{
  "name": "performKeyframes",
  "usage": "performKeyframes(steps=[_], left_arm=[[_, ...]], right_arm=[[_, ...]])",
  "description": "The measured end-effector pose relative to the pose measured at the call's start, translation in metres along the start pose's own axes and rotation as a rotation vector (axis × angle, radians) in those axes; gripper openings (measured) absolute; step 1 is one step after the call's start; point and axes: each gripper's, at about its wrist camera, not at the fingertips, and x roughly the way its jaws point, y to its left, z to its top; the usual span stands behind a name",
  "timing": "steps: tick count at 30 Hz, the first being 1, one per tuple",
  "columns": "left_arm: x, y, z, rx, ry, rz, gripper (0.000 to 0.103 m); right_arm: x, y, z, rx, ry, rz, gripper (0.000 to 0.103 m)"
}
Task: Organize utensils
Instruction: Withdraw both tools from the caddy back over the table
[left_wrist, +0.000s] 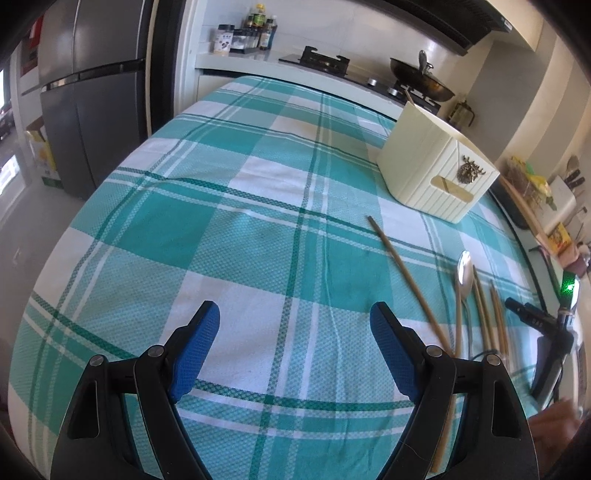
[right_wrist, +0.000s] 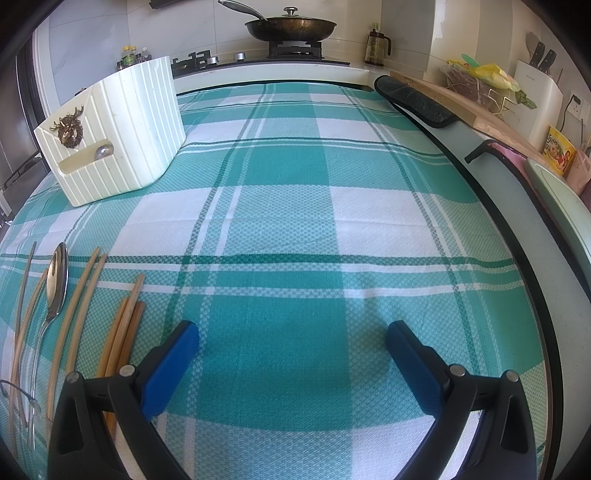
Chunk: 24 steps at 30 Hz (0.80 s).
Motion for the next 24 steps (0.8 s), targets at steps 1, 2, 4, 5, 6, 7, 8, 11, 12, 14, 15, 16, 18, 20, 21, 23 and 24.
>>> performKeyframes(steps=[1,2,4,5,6,7,8,11,12,14,15,16,18,20,21,23,24], left_arm=[[-0.001,0.002,0.000,-0.004,-0.004,0.003,0.085],[-0.001,0.003,0.000,-0.010,-0.005,0.005,0.085],[-0.001,0.003,0.001,-0.025,-0.004,-0.003,0.085],[-0.002,0.002,0.001,-0.029,-0.004,-0.011,0.085],[-0.002,-0.001,0.001,-0.030,-0.006,-0.021,0.085],[-0.004,-0.006,0.002,-0.026,-0.010,-0.031,0.085],[-0.007,-0.010,0.002,-0.020,-0.015,-0.040,0.085],[-0.016,-0.023,0.003,0.004,-0.031,-0.068,0.085],[-0.019,-0.027,0.004,0.010,-0.035,-0.076,0.085],[-0.023,-0.036,0.006,0.023,-0.039,-0.093,0.085],[-0.024,-0.040,0.007,0.031,-0.040,-0.098,0.085],[-0.025,-0.045,0.008,0.044,-0.040,-0.103,0.085],[-0.029,-0.054,0.009,0.067,-0.046,-0.109,0.085],[-0.032,-0.060,0.010,0.081,-0.048,-0.118,0.085],[-0.033,-0.064,0.010,0.086,-0.050,-0.122,0.085],[-0.035,-0.067,0.010,0.093,-0.051,-0.125,0.085],[-0.036,-0.068,0.010,0.095,-0.051,-0.125,0.085]], right_arm=[[0.000,0.000,0.000,0.000,0.000,0.000,0.103],[0.000,0.000,0.000,0.000,0.000,0.000,0.103],[0.000,0.000,0.000,0.000,0.000,0.000,0.103],[0.000,0.000,0.000,0.000,0.000,0.000,0.103],[0.000,0.000,0.000,0.000,0.000,0.000,0.103],[0.000,0.000,0.000,0.000,0.000,0.000,0.103],[0.000,0.000,0.000,0.000,0.000,0.000,0.103],[0.000,0.000,0.000,0.000,0.000,0.000,0.103],[0.000,0.000,0.000,0.000,0.000,0.000,0.103],[0.000,0.000,0.000,0.000,0.000,0.000,0.103],[0.000,0.000,0.000,0.000,0.000,0.000,0.103],[0.000,0.000,0.000,0.000,0.000,0.000,0.103],[0.000,0.000,0.000,0.000,0.000,0.000,0.103],[0.000,0.000,0.000,0.000,0.000,0.000,0.103],[0.000,0.000,0.000,0.000,0.000,0.000,0.103],[0.000,0.000,0.000,0.000,0.000,0.000,0.103],[0.000,0.000,0.000,0.000,0.000,0.000,0.103]])
